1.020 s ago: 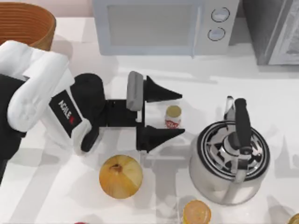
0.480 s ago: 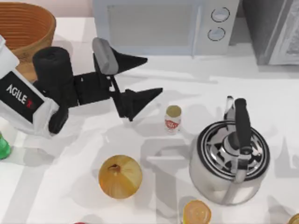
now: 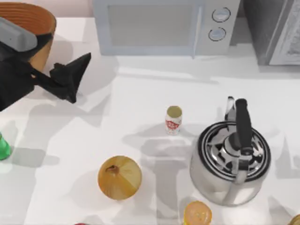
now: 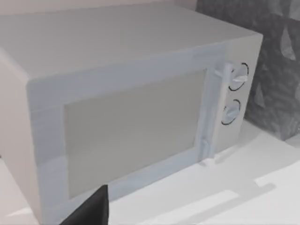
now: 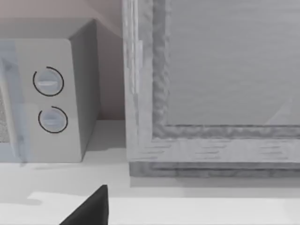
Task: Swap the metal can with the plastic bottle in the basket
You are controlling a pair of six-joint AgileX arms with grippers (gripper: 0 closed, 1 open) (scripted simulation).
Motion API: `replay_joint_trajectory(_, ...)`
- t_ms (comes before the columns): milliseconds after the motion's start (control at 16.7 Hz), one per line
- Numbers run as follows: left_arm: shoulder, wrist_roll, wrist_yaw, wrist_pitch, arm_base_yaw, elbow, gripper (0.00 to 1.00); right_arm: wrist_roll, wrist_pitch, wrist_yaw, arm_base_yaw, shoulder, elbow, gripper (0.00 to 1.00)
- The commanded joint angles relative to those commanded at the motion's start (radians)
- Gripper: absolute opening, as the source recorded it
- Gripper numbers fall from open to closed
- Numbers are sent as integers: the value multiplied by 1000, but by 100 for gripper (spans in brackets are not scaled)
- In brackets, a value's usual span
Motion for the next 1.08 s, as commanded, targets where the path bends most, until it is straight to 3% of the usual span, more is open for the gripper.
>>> replay_joint_trajectory(360,-746,-19,-307,-368,81,-313,100,0,0,0,0,0,0,100)
replay_joint_trajectory(600,-1096,-20,-460,-528,104,-454,100,0,0,0,0,0,0,100)
replay_joint_trajectory(840,-1278,-19,-547,-606,111,-526,100,0,0,0,0,0,0,100)
replay_joint_trajectory(1080,-1307,-19,-562,-617,111,-537,100,0,0,0,0,0,0,100)
